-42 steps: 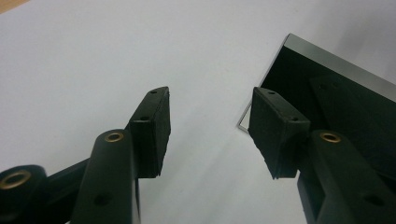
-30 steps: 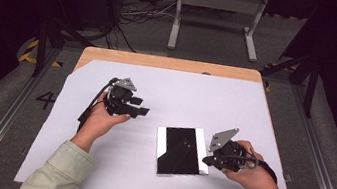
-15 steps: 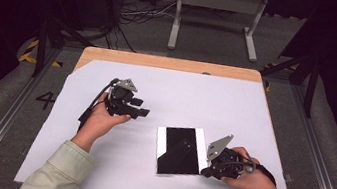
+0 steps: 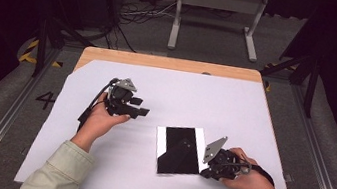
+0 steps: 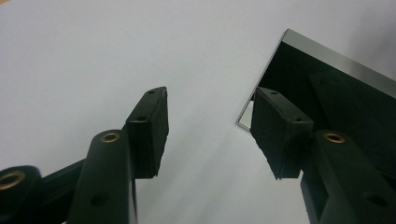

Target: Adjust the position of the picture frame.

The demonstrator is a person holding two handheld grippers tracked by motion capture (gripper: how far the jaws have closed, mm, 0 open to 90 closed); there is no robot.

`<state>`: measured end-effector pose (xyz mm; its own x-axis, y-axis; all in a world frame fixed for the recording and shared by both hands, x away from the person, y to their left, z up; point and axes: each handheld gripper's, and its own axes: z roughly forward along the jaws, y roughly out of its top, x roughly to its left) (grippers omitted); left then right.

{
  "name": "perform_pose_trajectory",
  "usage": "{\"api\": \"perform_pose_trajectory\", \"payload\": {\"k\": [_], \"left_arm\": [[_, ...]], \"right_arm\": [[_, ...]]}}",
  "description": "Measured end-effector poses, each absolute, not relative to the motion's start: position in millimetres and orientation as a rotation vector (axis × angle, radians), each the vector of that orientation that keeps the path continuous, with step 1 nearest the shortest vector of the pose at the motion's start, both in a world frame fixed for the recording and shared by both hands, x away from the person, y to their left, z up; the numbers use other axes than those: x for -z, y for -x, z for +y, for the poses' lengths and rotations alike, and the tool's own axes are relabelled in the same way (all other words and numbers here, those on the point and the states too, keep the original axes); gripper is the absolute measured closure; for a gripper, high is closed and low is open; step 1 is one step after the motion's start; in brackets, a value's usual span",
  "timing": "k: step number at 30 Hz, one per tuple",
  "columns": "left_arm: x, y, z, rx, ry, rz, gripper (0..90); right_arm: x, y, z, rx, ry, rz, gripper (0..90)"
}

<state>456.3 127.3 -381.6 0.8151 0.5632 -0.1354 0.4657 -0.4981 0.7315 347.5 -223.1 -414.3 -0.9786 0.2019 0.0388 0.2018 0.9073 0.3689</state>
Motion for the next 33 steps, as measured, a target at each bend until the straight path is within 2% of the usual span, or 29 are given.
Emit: {"api": "perform_pose_trajectory", "payload": {"k": [19, 28, 33], "left_arm": [[383.1, -457.5, 128.9, -0.177, -2.185, 0.778, 48.8], [382.5, -459.5, 136.0, -0.262, -2.160, 0.865, 55.8], [388.0, -462.6, 141.9, -0.282, -2.173, 0.929, 64.7]], "right_arm": [[419.2, -376.6, -215.1, -0.644, -0.639, 2.771, 90.0], [422.9, -394.2, -209.8, -0.693, -0.740, 2.687, 90.0], [424.4, -404.5, -201.6, -0.703, -0.794, 2.640, 90.0]]}}
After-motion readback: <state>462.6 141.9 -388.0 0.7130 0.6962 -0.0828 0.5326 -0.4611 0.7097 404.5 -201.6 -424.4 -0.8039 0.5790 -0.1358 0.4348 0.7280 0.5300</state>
